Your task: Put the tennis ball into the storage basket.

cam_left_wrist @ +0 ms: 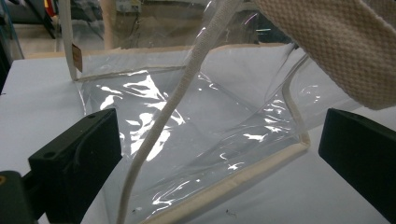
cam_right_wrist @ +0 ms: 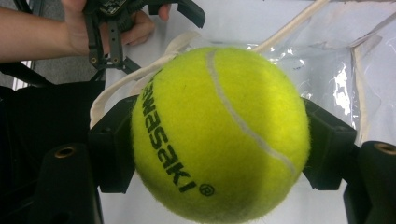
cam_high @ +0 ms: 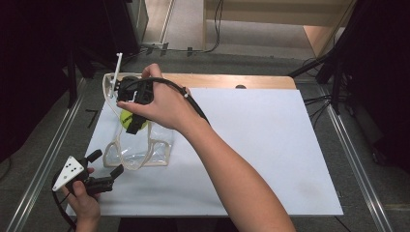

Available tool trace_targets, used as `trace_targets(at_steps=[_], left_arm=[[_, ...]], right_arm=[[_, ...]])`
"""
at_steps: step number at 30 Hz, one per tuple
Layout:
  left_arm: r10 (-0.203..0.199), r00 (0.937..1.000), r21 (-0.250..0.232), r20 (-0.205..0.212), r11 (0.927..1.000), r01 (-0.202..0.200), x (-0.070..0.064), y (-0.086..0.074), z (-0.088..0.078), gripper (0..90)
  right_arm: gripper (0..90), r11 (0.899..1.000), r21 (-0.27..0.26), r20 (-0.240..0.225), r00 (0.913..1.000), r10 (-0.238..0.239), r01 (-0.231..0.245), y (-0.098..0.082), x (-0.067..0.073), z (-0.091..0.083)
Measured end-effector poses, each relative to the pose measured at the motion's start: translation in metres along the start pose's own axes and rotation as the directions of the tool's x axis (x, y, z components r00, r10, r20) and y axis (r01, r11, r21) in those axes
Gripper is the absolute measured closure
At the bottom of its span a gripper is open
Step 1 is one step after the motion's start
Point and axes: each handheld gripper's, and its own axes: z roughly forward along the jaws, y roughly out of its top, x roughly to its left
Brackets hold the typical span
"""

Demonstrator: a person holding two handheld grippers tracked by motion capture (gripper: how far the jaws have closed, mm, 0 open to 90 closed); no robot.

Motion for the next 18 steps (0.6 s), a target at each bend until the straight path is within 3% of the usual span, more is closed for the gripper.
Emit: trace_targets(at_steps=[16, 17, 18], left_arm=[[-0.003, 1.0000, -0.005, 0.002, 1.0000, 0.003, 0.000, 0.000, 0.000, 0.0], [-0.003, 1.0000, -0.005, 0.002, 1.0000, 0.003, 0.001, 0.000, 0.000, 0.0], [-0.003, 1.0000, -0.005, 0.002, 1.0000, 0.003, 0.001, 0.000, 0.000, 0.0]], right_arm=[[23.3, 0.999, 0.036, 0.005, 1.0000, -0.007, 0.007, 0.007, -0.007, 0.016], [20.1, 0.999, 0.037, 0.006, 1.0000, -0.007, 0.007, 0.007, -0.007, 0.018], [8.1, 1.000, 0.020, 0.033, 0.9994, -0.010, 0.009, 0.007, -0.006, 0.018]])
